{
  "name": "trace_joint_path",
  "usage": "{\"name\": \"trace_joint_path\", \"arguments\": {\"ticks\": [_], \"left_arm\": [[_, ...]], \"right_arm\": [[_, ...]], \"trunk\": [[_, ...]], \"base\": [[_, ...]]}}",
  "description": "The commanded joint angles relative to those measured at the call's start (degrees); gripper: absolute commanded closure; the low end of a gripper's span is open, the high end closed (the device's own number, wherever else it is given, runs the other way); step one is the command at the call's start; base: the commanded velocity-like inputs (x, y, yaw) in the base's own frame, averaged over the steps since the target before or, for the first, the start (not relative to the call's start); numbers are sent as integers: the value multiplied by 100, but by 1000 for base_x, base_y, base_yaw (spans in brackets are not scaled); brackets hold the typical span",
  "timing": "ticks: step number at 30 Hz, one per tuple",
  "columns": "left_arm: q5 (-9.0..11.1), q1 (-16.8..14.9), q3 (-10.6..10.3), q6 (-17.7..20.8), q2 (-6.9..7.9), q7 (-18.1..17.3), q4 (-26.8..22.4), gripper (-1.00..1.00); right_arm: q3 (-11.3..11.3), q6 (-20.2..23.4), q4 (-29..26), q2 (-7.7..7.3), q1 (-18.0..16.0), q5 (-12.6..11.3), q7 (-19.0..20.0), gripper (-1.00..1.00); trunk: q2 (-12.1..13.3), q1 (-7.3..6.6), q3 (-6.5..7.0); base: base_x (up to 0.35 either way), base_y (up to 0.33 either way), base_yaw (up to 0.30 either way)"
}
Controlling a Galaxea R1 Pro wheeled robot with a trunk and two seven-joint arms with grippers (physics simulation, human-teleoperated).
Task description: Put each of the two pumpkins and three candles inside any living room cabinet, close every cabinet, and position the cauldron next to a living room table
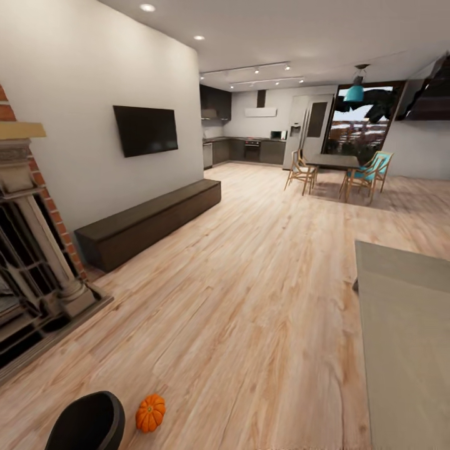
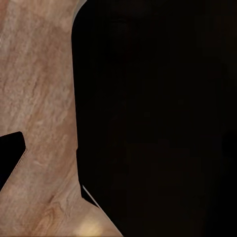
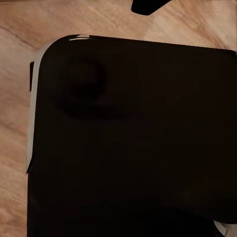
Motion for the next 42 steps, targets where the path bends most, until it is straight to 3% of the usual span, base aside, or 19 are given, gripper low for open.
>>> {"name": "trace_joint_path", "arguments": {"ticks": [1, 10, 18, 42], "left_arm": [[1, 3, 2, -11, 2, 2, -6, -100], [1, 3, 2, -12, 4, 2, -6, -100], [1, 3, 0, -12, -1, 2, -6, -100], [-2, 3, 2, -12, -14, 2, -6, -100]], "right_arm": [[-2, -20, 7, -1, -4, 0, 16, -100], [0, -20, 7, -1, -4, 0, 16, -100], [3, -28, 7, -1, -4, -9, -2, -100], [7, -29, 7, 1, -4, 37, -63, -100]], "trunk": [[-2, 0, -4], [-2, 0, -4], [-2, 0, -4], [-2, 0, -80]], "base": [[0, 0, -289], [52, 110, -273], [16, 61, -33], [60, -39, 234]]}}
